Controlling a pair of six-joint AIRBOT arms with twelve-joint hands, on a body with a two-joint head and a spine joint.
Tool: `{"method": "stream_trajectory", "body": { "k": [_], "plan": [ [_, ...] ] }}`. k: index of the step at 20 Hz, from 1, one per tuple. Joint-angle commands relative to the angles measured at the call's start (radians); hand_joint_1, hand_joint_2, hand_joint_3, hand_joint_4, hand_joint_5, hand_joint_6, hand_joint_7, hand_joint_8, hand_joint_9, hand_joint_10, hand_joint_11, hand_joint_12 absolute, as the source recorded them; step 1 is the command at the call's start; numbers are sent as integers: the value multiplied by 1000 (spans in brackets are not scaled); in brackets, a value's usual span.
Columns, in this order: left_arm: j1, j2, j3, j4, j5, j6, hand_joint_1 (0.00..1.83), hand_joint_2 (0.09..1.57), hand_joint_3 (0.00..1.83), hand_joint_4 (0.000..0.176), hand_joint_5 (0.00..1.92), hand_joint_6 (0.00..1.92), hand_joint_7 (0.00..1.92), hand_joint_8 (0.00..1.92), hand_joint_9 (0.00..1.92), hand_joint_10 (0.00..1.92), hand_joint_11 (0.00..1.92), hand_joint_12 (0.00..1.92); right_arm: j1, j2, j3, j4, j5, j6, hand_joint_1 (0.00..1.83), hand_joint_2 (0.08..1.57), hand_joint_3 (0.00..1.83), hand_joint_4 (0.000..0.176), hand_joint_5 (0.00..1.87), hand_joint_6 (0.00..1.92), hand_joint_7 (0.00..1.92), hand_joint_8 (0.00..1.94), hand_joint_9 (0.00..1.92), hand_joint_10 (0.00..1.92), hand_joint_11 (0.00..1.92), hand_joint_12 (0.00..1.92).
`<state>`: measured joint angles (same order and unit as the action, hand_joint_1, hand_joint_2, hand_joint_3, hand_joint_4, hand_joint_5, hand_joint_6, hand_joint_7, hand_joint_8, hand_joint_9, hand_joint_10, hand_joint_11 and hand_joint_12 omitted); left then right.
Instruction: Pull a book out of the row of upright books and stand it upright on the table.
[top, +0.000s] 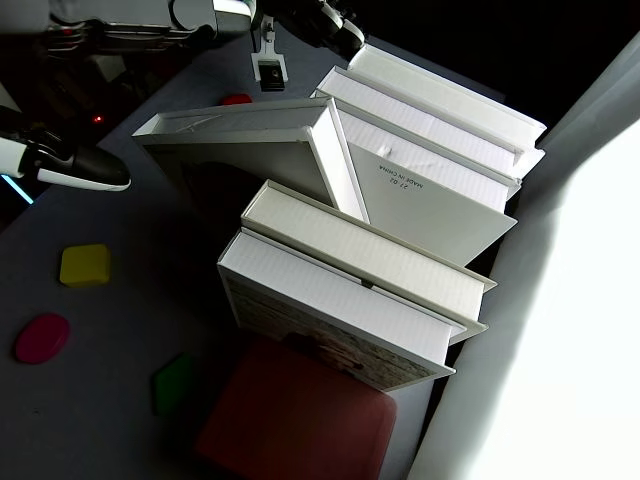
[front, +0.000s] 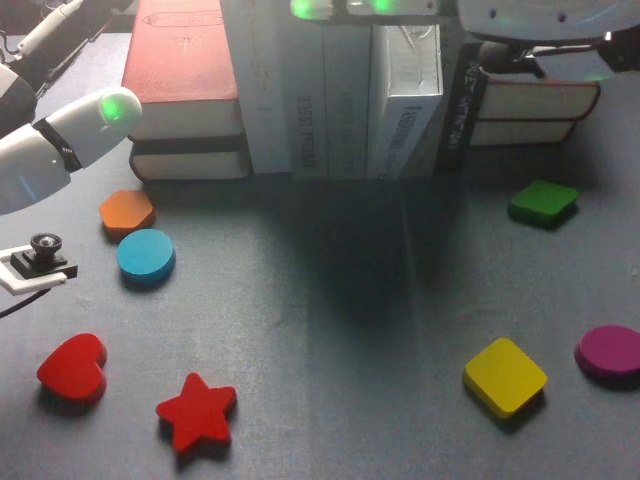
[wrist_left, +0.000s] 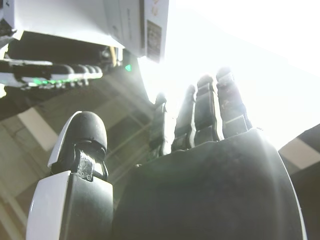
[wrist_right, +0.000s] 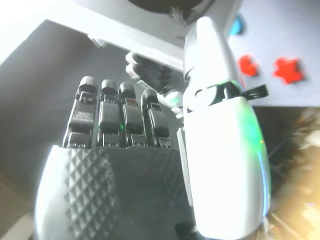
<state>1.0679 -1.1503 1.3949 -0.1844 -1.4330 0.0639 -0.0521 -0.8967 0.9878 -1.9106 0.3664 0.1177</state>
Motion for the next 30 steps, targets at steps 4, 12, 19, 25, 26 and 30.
{"method": "stream_trajectory", "body": {
  "k": [4, 12, 19, 25, 26, 30],
  "plan": [
    [-4, -3, 4, -18, -119, -5, 230, 1349, 1, 125, 84, 1, 0, 0, 0, 0, 0, 0, 8, -38, 19, -84, -41, 70, 1223, 1052, 0, 33, 0, 0, 0, 0, 0, 0, 1, 0],
    [-4, -6, 5, -18, -122, -6, 236, 1340, 0, 117, 109, 14, 0, 0, 0, 0, 1, 1, -39, -149, 106, -318, -54, 302, 1353, 1208, 8, 0, 784, 1001, 813, 1403, 710, 1612, 810, 1861],
    [-4, -6, 4, -19, -126, -6, 221, 1345, 2, 119, 97, 5, 0, 0, 0, 0, 0, 0, 7, -60, 35, -118, -16, 145, 1141, 1299, 40, 0, 721, 1278, 619, 1924, 678, 1921, 842, 1921],
    [-3, -6, 4, -21, -127, -7, 207, 1353, 2, 110, 106, 1, 0, 0, 0, 0, 0, 0, 59, 13, -24, -59, 114, 125, 1188, 1275, 2, 0, 722, 1171, 694, 1749, 857, 1921, 949, 1921],
    [-2, -6, 4, -21, -127, -7, 144, 1351, 1, 119, 85, 1, 0, 0, 0, 0, 0, 0, 63, 18, -28, -52, 129, 125, 1189, 1281, 3, 0, 688, 1174, 710, 1749, 957, 1921, 1037, 1921],
    [-3, -7, 6, -21, -127, -7, 191, 1359, 2, 113, 79, 9, 0, 0, 0, 0, 0, 0, 80, 73, -51, 11, 232, 133, 1173, 1296, 3, 0, 775, 1136, 558, 1850, 574, 1921, 658, 1921]
  ]
}}
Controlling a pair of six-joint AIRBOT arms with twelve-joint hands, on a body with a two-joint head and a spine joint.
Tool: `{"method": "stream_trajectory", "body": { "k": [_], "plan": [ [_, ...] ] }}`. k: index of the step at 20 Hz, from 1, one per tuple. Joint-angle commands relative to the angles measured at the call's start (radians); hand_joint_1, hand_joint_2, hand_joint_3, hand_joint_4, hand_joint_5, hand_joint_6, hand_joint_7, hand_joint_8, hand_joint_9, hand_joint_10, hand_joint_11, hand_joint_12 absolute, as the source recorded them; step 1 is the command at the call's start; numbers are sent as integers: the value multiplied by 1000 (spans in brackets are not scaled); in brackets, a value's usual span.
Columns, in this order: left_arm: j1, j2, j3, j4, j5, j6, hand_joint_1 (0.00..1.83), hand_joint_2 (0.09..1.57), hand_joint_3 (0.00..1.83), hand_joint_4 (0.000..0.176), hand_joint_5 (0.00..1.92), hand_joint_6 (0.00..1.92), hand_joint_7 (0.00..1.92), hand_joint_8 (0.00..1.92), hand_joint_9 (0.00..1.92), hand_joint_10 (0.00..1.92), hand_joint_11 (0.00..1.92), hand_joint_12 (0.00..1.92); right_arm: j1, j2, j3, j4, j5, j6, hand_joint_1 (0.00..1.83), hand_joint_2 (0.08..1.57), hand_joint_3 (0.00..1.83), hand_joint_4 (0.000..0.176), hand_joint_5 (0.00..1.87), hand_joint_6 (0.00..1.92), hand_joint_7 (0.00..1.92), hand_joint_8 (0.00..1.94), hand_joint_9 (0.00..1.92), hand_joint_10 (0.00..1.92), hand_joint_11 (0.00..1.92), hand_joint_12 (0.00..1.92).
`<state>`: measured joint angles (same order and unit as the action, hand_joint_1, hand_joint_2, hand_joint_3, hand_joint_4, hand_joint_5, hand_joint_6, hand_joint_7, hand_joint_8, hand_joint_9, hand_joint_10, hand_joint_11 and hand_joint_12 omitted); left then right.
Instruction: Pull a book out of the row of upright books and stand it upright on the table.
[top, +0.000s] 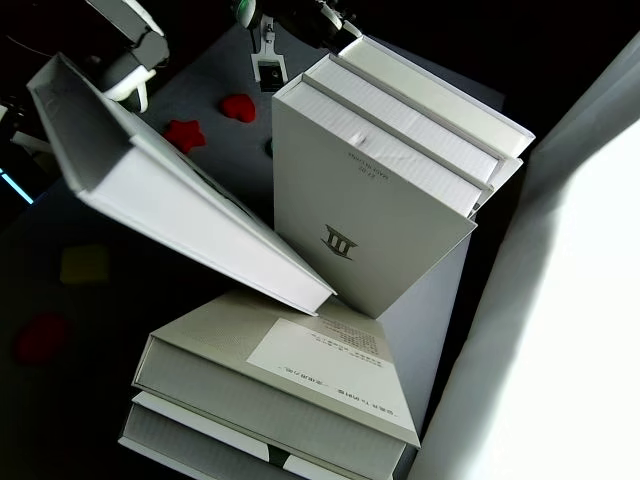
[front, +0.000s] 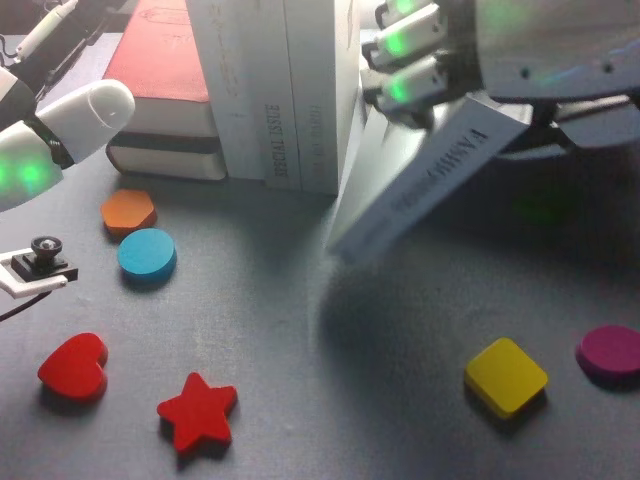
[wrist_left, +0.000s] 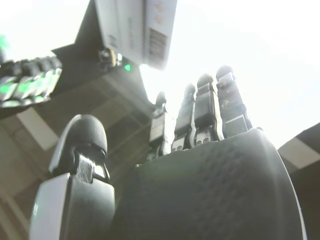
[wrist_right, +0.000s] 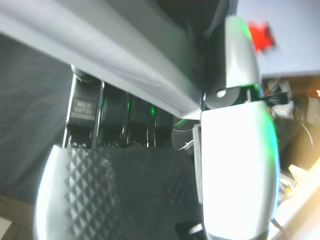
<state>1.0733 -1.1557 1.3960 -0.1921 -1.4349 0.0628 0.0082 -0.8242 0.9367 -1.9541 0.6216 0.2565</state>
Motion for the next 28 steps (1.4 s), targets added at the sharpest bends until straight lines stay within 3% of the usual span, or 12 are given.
{"method": "stream_trajectory", "body": {
  "k": [1, 3, 6, 10, 17, 19, 20, 21, 23, 24, 26, 28],
  "plan": [
    [-8, -2, 5, -14, -124, -6, 200, 1364, 3, 82, 99, 16, 0, 0, 0, 0, 0, 0, 20, 10, -1, 71, -7, -3, 1173, 1296, 3, 0, 775, 1137, 557, 1850, 574, 1921, 657, 1921],
    [-7, -3, 5, -17, -125, -6, 234, 1352, 0, 57, 115, 17, 0, 0, 0, 0, 0, 0, 20, 19, -1, 93, 23, 6, 1173, 1296, 3, 0, 775, 1137, 557, 1851, 573, 1921, 656, 1921],
    [-7, -3, 5, -17, -126, -5, 175, 1351, 0, 69, 118, 10, 0, 0, 0, 0, 0, 0, 20, 26, 2, 119, 63, 19, 1172, 1297, 3, 0, 774, 1138, 556, 1851, 573, 1921, 656, 1921],
    [-7, -4, 5, -17, -126, -5, 215, 1357, 1, 55, 121, 8, 0, 0, 0, 0, 0, 0, 20, 33, 10, 146, 109, 46, 1172, 1297, 2, 0, 774, 1138, 556, 1852, 573, 1921, 656, 1921],
    [-7, -5, 6, -18, -126, -5, 197, 1352, 0, 66, 125, 4, 0, 0, 0, 0, 0, 0, 33, 40, 23, 159, 109, 57, 1172, 1298, 2, 0, 773, 1139, 556, 1852, 573, 1921, 655, 1921],
    [-7, -6, 7, -18, -126, -5, 174, 1358, 2, 39, 107, 0, 0, 0, 0, 0, 0, 0, 38, 37, 24, 139, 87, 58, 1172, 1298, 1, 0, 773, 1139, 556, 1852, 573, 1921, 655, 1921],
    [-7, -7, 7, -18, -126, -5, 185, 1359, 2, 49, 106, 0, 0, 0, 0, 0, 0, 0, 38, 35, 28, 137, 84, 61, 1172, 1298, 1, 0, 773, 1139, 556, 1852, 573, 1921, 655, 1921],
    [-7, -7, 8, -18, -125, -5, 189, 1362, 3, 44, 107, 1, 0, 0, 0, 0, 0, 0, 38, 34, 30, 135, 81, 61, 1172, 1298, 1, 0, 773, 1139, 556, 1852, 573, 1921, 655, 1921],
    [-7, -8, 9, -18, -124, -5, 159, 1364, 3, 52, 108, 1, 0, 0, 0, 0, 12, 8, 42, 21, 35, 120, 72, 62, 1172, 1298, 1, 0, 773, 1139, 556, 1852, 573, 1921, 655, 1921],
    [-7, -8, 9, -18, -123, -5, 162, 1363, 2, 59, 89, 0, 0, 0, 0, 0, 2, 1, 42, 6, 40, 109, 67, 64, 1172, 1298, 1, 0, 773, 1139, 556, 1852, 573, 1921, 655, 1921],
    [-7, -8, 9, -19, -122, -5, 254, 1353, 0, 90, 86, 7, 0, 0, 0, 0, 0, 0, 39, -43, 65, 78, 64, 87, 1172, 1298, 1, 0, 773, 1139, 556, 1853, 573, 1921, 655, 1921],
    [-7, -9, 10, -21, -120, -5, 254, 1345, 0, 102, 60, 2, 0, 0, 0, 0, 0, 0, 12, -112, 104, 67, 64, 100, 1172, 1298, 1, 0, 773, 1139, 556, 1852, 573, 1921, 655, 1921]
  ]
}}
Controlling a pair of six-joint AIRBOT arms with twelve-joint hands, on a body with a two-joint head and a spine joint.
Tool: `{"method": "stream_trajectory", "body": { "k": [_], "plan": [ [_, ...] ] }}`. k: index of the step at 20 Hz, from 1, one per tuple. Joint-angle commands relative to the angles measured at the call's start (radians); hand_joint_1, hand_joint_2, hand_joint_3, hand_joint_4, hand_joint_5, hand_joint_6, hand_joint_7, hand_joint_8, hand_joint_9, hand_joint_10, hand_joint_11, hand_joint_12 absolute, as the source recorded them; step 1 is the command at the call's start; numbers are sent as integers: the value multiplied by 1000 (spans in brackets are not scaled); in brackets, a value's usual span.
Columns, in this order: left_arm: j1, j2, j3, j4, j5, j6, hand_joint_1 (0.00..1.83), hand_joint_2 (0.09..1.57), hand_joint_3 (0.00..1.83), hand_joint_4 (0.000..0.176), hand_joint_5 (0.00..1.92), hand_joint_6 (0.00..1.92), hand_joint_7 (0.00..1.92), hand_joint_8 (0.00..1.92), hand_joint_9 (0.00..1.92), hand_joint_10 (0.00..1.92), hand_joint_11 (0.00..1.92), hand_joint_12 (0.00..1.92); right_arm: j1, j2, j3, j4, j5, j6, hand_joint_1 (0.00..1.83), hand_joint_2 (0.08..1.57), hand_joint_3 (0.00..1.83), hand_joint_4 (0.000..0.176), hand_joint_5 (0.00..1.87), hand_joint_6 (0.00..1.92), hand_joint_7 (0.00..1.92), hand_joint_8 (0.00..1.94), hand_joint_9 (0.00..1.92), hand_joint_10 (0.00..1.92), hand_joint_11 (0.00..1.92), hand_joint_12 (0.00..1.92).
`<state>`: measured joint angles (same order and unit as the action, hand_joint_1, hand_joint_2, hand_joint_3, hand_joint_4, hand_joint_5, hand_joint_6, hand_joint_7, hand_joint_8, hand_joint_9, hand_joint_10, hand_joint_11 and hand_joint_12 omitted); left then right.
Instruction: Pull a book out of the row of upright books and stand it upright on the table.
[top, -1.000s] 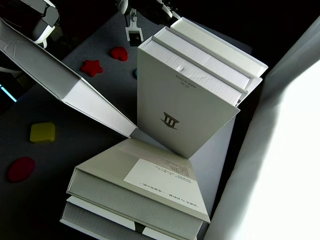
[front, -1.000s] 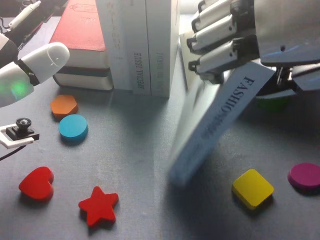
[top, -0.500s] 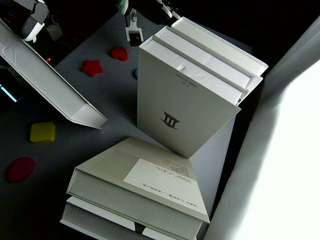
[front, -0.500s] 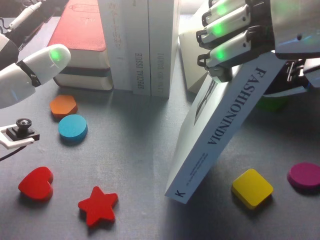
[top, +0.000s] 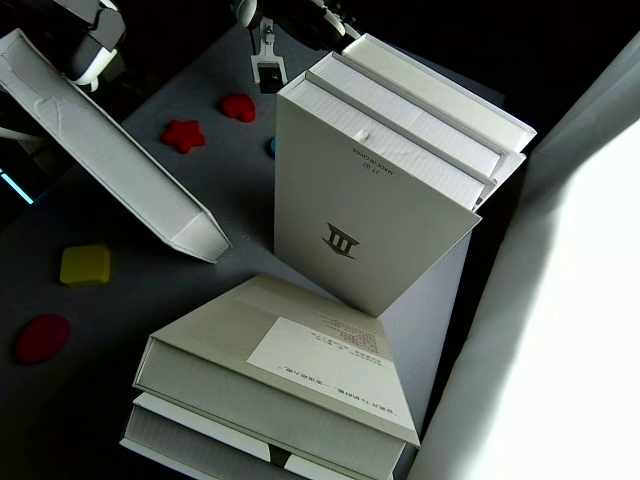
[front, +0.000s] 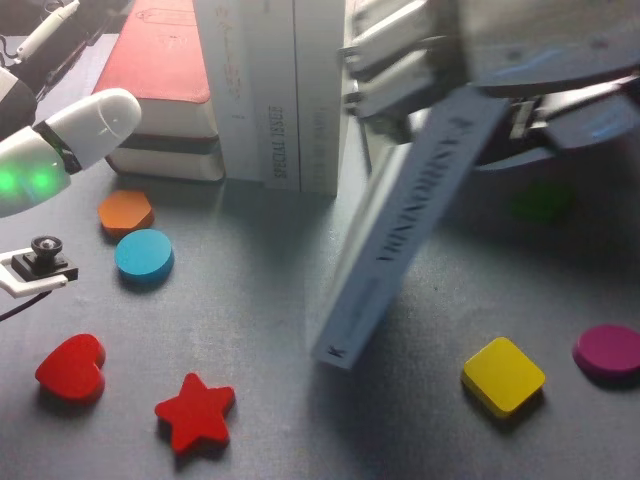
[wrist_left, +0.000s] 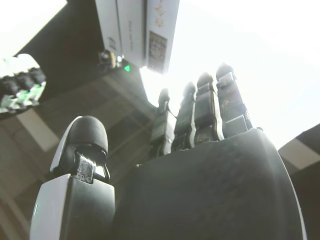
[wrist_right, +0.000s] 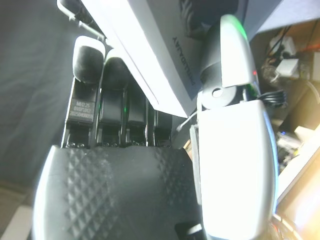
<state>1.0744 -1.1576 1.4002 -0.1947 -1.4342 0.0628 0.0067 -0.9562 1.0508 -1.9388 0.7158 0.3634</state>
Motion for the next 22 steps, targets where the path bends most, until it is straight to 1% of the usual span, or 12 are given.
{"method": "stream_trajectory", "body": {
  "k": [1, 3, 4, 7, 8, 10, 11, 13, 15, 19, 20, 22],
  "plan": [
    [-8, -9, 7, -21, -121, -5, 236, 1342, 0, 95, 55, 1, 0, 0, 0, 0, 0, 0, 2, -19, 13, 42, -30, 3, 1172, 1298, 1, 0, 773, 1139, 556, 1852, 573, 1921, 655, 1921],
    [-8, -12, 11, -22, -118, -5, 233, 1355, 3, 101, 66, 5, 0, 0, 0, 0, 0, 0, -17, -69, 37, 27, -29, 13, 1169, 1296, 0, 0, 692, 1206, 666, 1759, 614, 1911, 776, 1921],
    [-8, -13, 11, -22, -118, -6, 208, 1365, 6, 77, 102, 17, 0, 0, 0, 0, 0, 0, -29, -92, 47, 17, -30, 15, 1118, 1303, 0, 0, 703, 1411, 600, 1597, 431, 1569, 483, 1844],
    [-8, -14, 11, -23, -117, -6, 22, 1233, 0, 32, 189, 5, 26, 10, 1, 3, 0, 249, -44, -128, 66, 17, -33, 15, 1076, 1067, 0, 0, 234, 470, 360, 307, 236, 672, 31, 1588],
    [-8, -14, 11, -24, -117, -6, 95, 1391, 16, 94, 292, 28, 94, 15, 8, 4, 0, 166, -47, -137, 76, 29, -37, 15, 1051, 1019, 0, 0, 79, 252, 162, 94, 46, 388, 5, 1229],
    [-8, -15, 11, -25, -117, -6, 240, 1389, 0, 126, 170, 14, 113, 5, 3, 1, 0, 6, -48, -154, 107, 70, -38, 15, 988, 948, 0, 81, 2, 9, 12, 4, 7, 22, 0, 701],
    [-8, -15, 12, -25, -118, -6, 280, 1385, 0, 106, 102, 3, 22, 0, 0, 0, 21, 12, -50, -162, 129, 102, -38, 15, 958, 883, 2, 157, 0, 1, 2, 0, 1, 4, 0, 422],
    [-8, -15, 12, -26, -121, -6, 330, 1356, 0, 110, 130, 12, 0, 0, 0, 0, 32, 27, -51, -165, 147, 132, -39, 15, 947, 838, 0, 167, 0, 0, 0, 0, 112, 49, 10, 42],
    [-8, -16, 12, -26, -121, -6, 339, 1346, 0, 115, 145, 8, 0, 0, 0, 0, 0, 0, -50, -161, 150, 149, -42, 13, 1002, 773, 7, 167, 0, 0, 0, 0, 193, 103, 0, 337],
    [-8, -16, 12, -28, -124, -7, 257, 1338, 0, 110, 145, 4, 0, 0, 0, 0, 0, 0, -50, -151, 151, 183, -45, -5, 1049, 787, 8, 114, 0, 0, 0, 0, 198, 70, 14, 9],
    [-8, -17, 12, -29, -124, -7, 277, 1340, 0, 93, 139, 1, 0, 0, 0, 0, 0, 0, -50, -149, 151, 191, -45, -11, 1083, 723, 0, 71, 0, 0, 0, 0, 257, 56, 2, 868],
    [-8, -17, 12, -29, -127, -8, 266, 1347, 0, 62, 102, 0, 0, 0, 0, 0, 11, 6, -47, -129, 150, 223, -46, -25, 980, 813, 4, 69, 0, 0, 0, 0, 25, 1, 0, 1260]
  ]
}}
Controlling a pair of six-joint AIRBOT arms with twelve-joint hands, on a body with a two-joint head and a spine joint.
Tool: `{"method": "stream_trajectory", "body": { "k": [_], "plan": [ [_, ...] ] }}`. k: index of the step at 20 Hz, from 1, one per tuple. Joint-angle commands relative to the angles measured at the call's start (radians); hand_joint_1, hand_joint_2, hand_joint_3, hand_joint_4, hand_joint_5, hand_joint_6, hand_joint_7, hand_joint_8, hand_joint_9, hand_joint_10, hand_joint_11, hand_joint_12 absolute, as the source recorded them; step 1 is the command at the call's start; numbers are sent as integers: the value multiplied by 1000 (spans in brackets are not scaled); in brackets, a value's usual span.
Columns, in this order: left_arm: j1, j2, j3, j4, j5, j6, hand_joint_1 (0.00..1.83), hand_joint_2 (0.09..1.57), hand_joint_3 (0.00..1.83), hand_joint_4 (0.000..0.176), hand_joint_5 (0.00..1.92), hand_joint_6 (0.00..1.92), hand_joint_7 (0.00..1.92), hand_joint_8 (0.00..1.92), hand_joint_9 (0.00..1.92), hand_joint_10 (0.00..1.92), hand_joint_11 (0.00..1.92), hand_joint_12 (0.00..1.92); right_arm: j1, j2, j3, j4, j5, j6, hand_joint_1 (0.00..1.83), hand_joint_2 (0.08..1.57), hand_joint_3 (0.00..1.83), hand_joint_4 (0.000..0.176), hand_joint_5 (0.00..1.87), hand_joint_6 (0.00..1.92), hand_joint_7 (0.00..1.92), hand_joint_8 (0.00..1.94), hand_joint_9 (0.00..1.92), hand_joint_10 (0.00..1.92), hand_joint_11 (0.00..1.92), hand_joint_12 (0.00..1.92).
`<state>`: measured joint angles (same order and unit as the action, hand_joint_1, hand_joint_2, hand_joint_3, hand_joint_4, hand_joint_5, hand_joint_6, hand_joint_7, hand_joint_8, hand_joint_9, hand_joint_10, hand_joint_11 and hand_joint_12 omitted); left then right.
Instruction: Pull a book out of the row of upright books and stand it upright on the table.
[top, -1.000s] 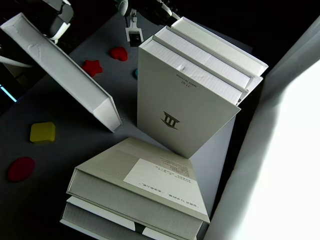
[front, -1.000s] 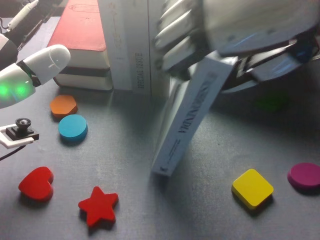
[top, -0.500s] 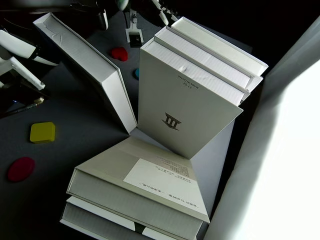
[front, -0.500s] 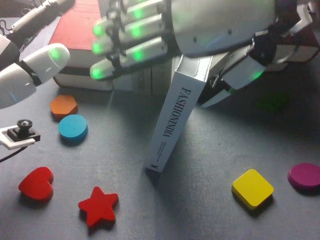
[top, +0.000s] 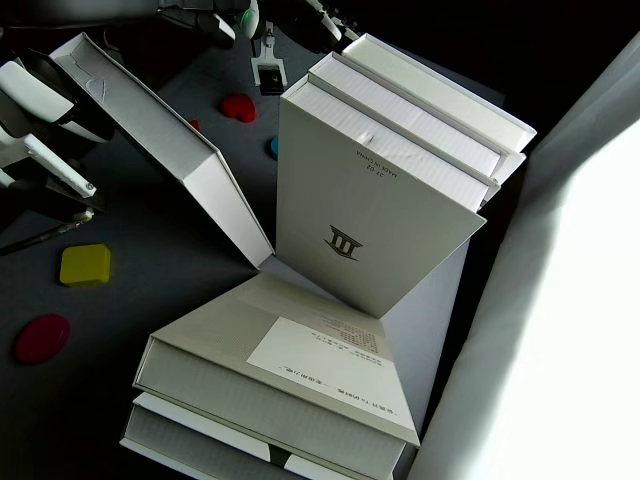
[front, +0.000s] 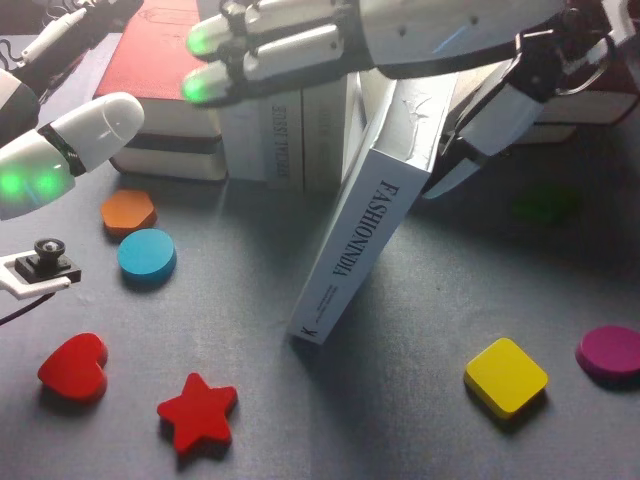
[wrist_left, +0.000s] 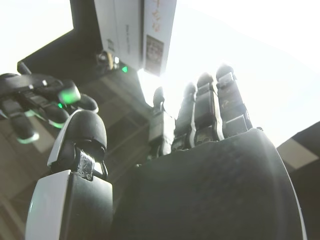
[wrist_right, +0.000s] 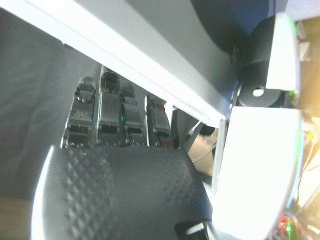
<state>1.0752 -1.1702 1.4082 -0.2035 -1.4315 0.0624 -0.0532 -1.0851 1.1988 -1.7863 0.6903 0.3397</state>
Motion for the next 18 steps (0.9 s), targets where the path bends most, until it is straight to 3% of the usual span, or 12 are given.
{"method": "stream_trajectory", "body": {
  "k": [1, 2, 3, 4, 5, 7, 10, 12, 13, 15, 17, 18],
  "plan": [
    [-8, -5, 4, -20, -130, -7, 258, 1352, 2, 61, 92, 0, 0, 0, 0, 0, 32, 17, 14, 9, 2, 86, -21, -8, 964, 839, 12, 82, 0, 0, 0, 0, 4, 0, 0, 1367],
    [-8, -5, 4, -21, -130, -7, 232, 1355, 3, 57, 85, 0, 0, 0, 0, 0, 17, 15, 15, 24, 1, 115, -25, -24, 992, 848, 15, 141, 0, 0, 0, 0, 0, 0, 0, 1382],
    [-8, -5, 3, -22, -130, -7, 241, 1358, 3, 44, 108, 9, 0, 0, 0, 0, 15, 18, 16, 33, 0, 144, -31, -44, 1033, 808, 6, 142, 0, 0, 0, 0, 0, 0, 0, 296],
    [-6, -5, 3, -23, -130, -8, 243, 1360, 4, 68, 127, 16, 0, 0, 0, 0, 11, 18, 16, 39, 0, 174, -40, -70, 1020, 797, 3, 169, 0, 0, 0, 0, 0, 0, 0, 58],
    [-5, -5, 3, -23, -130, -8, 224, 1364, 4, 77, 134, 16, 0, 0, 0, 0, 3, 19, 16, 42, 1, 194, -49, -91, 1017, 800, 5, 175, 0, 0, 0, 0, 0, 0, 0, 11],
    [-5, -5, 4, -23, -130, -9, 238, 1361, 1, 74, 138, 13, 0, 0, 0, 0, 1, 27, 15, 36, 8, 264, -63, -142, 971, 812, 10, 124, 0, 0, 0, 0, 0, 0, 0, 0],
    [-5, -5, 4, -24, -129, -9, 221, 1353, 0, 34, 45, 0, 0, 0, 0, 0, 0, 138, -1, 5, 39, 320, -73, -171, 845, 810, 8, 147, 0, 0, 0, 0, 0, 0, 0, 0],
    [-5, -5, 5, -24, -128, -9, 228, 1353, 1, 83, 80, 13, 0, 0, 0, 0, 0, 97, -8, -10, 60, 350, -74, -175, 849, 835, 18, 144, 0, 0, 0, 0, 0, 0, 0, 0],
    [-5, -5, 5, -24, -128, -9, 182, 1354, 0, 95, 87, 8, 0, 0, 0, 0, 0, 137, -9, -13, 64, 356, -74, -176, 803, 838, 18, 109, 0, 0, 0, 0, 0, 0, 0, 0],
    [-4, -5, 5, -24, -130, -9, 172, 1355, 0, 104, 96, 4, 0, 0, 0, 0, 0, 215, -13, -8, 64, 361, -74, -177, 787, 843, 18, 86, 0, 0, 0, 0, 0, 0, 0, 0],
    [-3, -5, 4, -25, -131, -10, 152, 1358, 2, 112, 84, 1, 0, 0, 0, 0, 0, 237, -16, 7, 58, 362, -74, -177, 798, 844, 17, 111, 0, 0, 0, 0, 0, 0, 0, 0],
    [-2, -5, 3, -27, -134, -10, 218, 1355, 0, 91, 102, 6, 0, 0, 0, 0, 0, 236, -16, 15, 54, 365, -74, -177, 770, 816, 3, 84, 0, 0, 0, 0, 0, 0, 0, 0]
  ]
}}
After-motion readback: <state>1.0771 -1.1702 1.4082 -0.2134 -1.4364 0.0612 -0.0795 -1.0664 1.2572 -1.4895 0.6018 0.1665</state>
